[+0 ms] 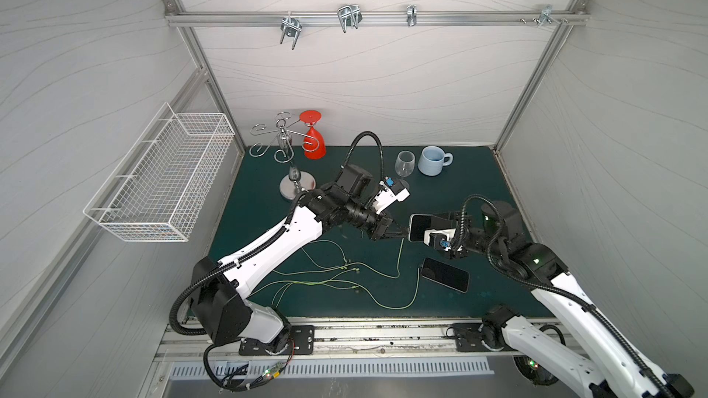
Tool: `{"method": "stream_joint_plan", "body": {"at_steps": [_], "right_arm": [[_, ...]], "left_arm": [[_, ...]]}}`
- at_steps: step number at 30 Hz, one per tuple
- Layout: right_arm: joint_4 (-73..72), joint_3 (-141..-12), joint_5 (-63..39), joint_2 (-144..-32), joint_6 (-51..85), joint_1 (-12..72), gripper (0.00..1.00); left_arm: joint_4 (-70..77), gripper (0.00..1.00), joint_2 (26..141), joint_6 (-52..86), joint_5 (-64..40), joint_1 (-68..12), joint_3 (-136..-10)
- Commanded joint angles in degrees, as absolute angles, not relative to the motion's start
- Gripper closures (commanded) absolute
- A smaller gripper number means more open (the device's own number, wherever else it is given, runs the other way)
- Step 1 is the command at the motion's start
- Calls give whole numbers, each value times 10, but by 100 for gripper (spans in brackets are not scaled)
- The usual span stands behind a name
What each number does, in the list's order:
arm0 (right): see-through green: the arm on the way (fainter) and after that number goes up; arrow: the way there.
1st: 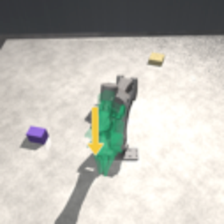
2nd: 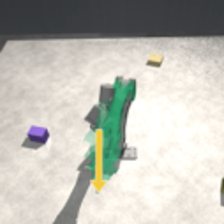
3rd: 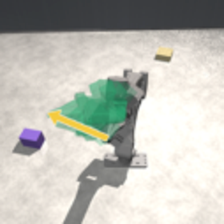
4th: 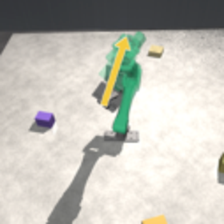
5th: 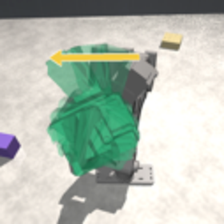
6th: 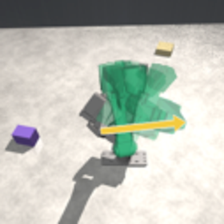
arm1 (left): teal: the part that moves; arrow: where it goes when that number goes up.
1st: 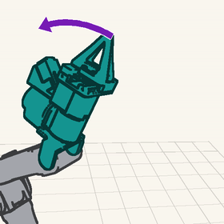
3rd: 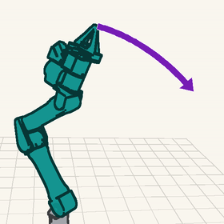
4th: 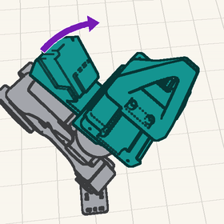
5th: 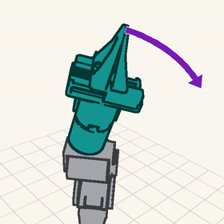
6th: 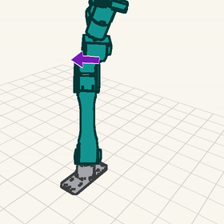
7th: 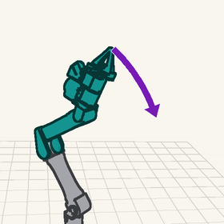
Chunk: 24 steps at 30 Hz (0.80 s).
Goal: Plug wired earphones into phones
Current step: Insert the wired earphone into the phone.
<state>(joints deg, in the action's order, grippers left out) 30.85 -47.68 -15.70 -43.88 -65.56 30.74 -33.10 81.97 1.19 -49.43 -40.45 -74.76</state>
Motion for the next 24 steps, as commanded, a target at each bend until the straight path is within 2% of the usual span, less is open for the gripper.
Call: {"method": "stream_joint_plan", "body": {"at_steps": [1, 24], "right_arm": [[284, -481, -182, -437, -660, 312, 43], [278, -480, -176, -432, -657, 320, 43]], "left_arm": [[-324, 100, 815, -1, -488, -405, -751], [-315, 100, 825, 7, -496, -406, -749]]}}
